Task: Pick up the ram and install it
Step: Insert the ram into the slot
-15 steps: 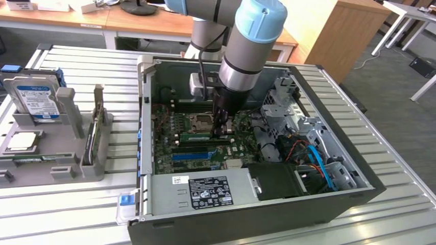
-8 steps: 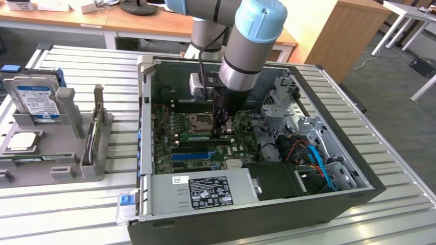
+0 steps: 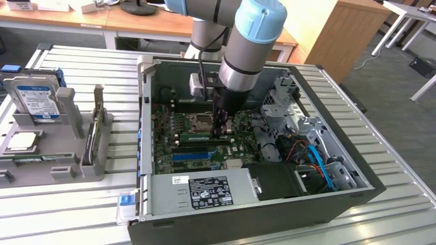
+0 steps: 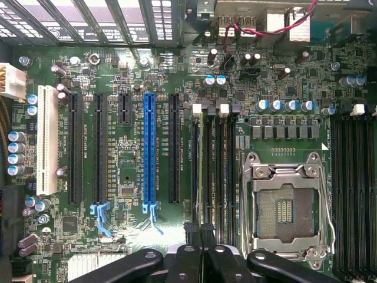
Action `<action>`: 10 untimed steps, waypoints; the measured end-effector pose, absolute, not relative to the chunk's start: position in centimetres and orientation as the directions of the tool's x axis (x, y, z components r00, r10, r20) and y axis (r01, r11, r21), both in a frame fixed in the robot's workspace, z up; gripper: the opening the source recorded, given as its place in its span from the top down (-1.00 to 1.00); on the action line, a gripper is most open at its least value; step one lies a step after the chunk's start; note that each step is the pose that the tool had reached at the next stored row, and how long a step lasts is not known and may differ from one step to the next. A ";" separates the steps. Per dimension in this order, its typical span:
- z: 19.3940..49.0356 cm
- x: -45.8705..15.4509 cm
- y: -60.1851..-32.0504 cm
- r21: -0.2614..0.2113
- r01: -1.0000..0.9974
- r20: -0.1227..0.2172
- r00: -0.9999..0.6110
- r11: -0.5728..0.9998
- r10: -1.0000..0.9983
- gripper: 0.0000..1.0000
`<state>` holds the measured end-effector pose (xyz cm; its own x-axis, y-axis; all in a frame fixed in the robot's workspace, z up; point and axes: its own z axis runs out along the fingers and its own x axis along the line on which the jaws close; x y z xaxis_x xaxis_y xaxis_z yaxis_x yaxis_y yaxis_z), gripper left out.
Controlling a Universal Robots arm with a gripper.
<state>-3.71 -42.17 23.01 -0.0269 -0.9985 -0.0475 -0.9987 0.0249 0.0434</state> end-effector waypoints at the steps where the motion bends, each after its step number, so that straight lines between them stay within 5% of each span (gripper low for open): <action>1: 23.0 -3.7 -42.2 0.043 -0.999 -0.047 -0.027 0.025 -0.999 0.76; 10: 23.0 -3.7 -42.1 0.043 -0.999 -0.047 -0.027 0.025 -0.999 0.76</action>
